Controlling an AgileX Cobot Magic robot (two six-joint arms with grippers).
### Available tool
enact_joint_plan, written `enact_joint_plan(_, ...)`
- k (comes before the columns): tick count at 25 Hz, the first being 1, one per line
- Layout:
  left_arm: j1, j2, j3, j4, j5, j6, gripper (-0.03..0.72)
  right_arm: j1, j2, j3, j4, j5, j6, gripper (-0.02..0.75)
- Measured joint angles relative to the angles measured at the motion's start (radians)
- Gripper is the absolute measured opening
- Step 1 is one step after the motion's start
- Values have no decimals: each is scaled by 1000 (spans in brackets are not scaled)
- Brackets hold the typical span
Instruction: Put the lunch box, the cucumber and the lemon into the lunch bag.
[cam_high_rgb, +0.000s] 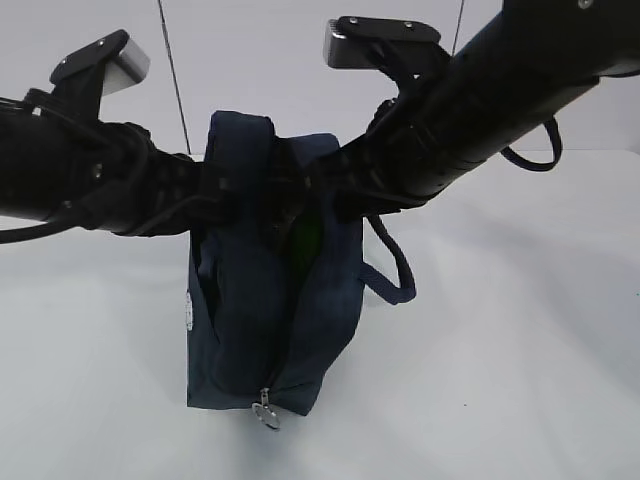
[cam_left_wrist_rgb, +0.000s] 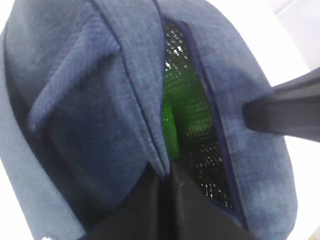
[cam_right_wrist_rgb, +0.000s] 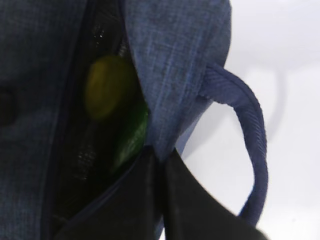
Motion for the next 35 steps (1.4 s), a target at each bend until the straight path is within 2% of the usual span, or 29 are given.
enact_joint_plan(7, -4, 2, -9, 44, -3, 2, -6, 0, -37, 20, -10, -70, 2, 8)
enact_joint_plan(15, -4, 15, -10, 73, -12, 2, -6, 0, -39, 28, -52, -80, 4, 8)
enact_joint_plan(26, -6, 74, -17, 97, -82, 2, -6, 0, -41, 122, -56, -236, 4, 8)
enact_joint_plan(35, -6, 76, -17, 103, -96, 2, -6, 0, 34, 128, -56, -331, 4, 8)
